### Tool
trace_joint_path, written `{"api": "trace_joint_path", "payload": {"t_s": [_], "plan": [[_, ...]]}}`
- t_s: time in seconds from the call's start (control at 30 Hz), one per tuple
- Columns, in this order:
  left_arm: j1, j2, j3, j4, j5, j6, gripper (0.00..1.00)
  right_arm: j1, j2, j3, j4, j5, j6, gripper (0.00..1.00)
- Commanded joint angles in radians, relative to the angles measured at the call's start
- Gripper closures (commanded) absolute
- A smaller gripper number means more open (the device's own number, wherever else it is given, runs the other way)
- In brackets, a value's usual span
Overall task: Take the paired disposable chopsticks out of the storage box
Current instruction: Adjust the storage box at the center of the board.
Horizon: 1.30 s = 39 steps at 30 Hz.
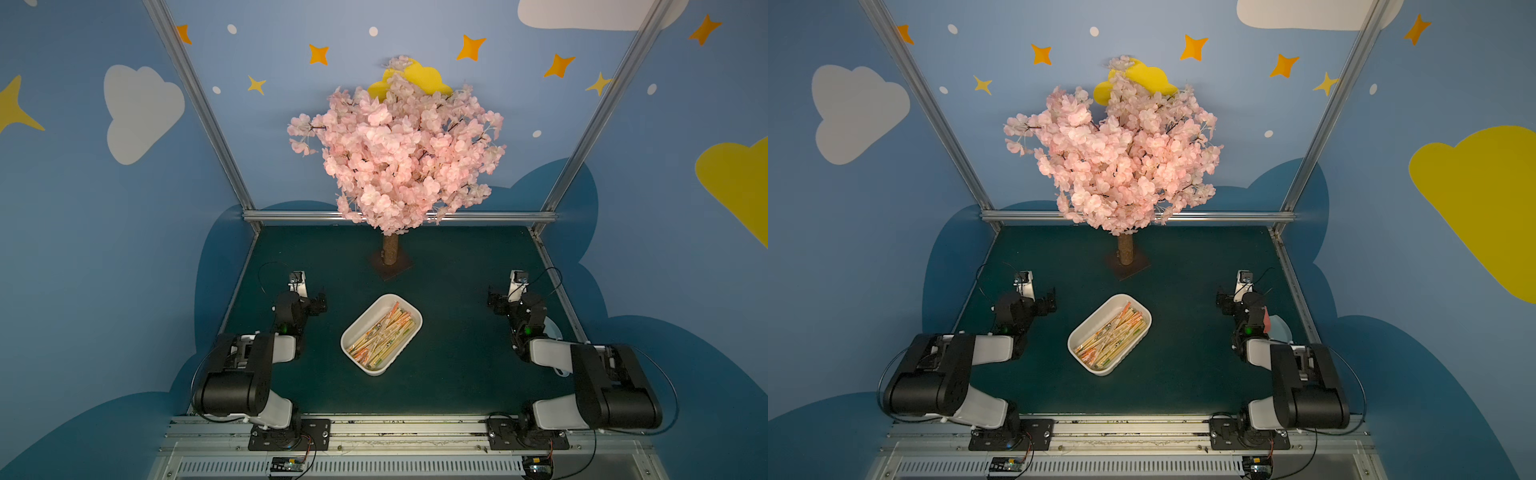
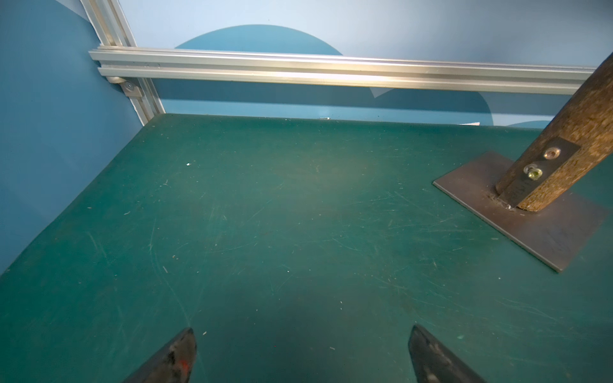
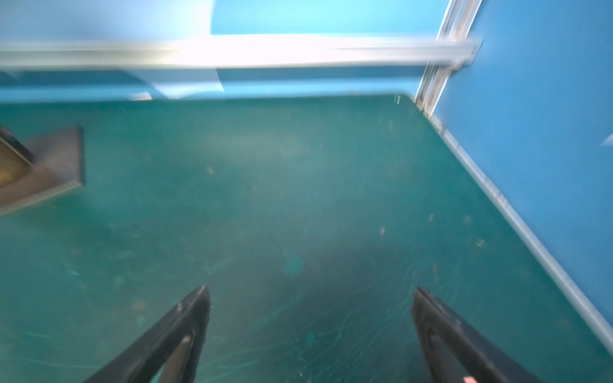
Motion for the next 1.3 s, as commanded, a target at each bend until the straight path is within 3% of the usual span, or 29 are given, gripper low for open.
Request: {"api": "trace_joint_path", "payload": {"t_s": [0.0, 0.07, 0.13, 0.17, 0.27, 0.47, 0.57, 0.73, 0.83, 1.0, 1.13, 1.27], "plan": [[0.003, -0.082, 0.08, -0.183, -0.028, -0.013, 0.0, 0.002, -0.156, 0.038, -0.201, 0.041, 0.089, 0.02], [0.002, -0.133, 0.127, -0.29, -0.045, -0.035, 0.0, -0.01, -0.254, 0.033, -0.267, 0.049, 0.244, 0.02], [0.001, -0.182, 0.169, -0.381, -0.043, -0.07, 0.0, -0.025, -0.356, 0.032, -0.393, 0.098, 0.496, 0.02], [0.0, -0.211, 0.198, -0.448, -0.042, -0.102, 0.0, -0.051, -0.401, 0.036, -0.437, 0.034, 0.551, 0.02], [-0.002, -0.277, 0.29, -0.675, -0.021, -0.208, 0.0, -0.092, -0.452, 0.127, -0.63, -0.184, 0.568, 0.02], [-0.018, -0.351, 0.397, -1.013, 0.158, -0.39, 0.0, -0.081, -0.349, 0.35, -0.97, -0.504, 0.539, 0.02], [-0.029, -0.389, 0.404, -1.147, 0.237, -0.498, 0.0, -0.041, -0.295, 0.403, -1.092, -0.595, 0.567, 0.04], [-0.061, -0.448, 0.369, -1.319, 0.399, -0.617, 0.0, 0.127, -0.243, 0.455, -1.268, -0.609, 0.581, 0.05], [-0.101, -0.479, 0.302, -1.333, 0.47, -0.669, 0.0, 0.244, -0.223, 0.454, -1.31, -0.605, 0.625, 0.06], [-0.17, -0.509, 0.145, -1.172, 0.501, -0.746, 0.0, 0.389, -0.203, 0.412, -1.255, -0.598, 0.768, 0.06], [-0.194, -0.468, 0.062, -1.014, 0.527, -0.805, 0.0, 0.491, -0.141, 0.395, -1.166, -0.586, 0.885, 0.06], [-0.225, -0.392, 0.066, -0.95, 0.537, -0.813, 0.0, 0.569, -0.032, 0.401, -1.066, -0.612, 0.979, 0.06]]}}
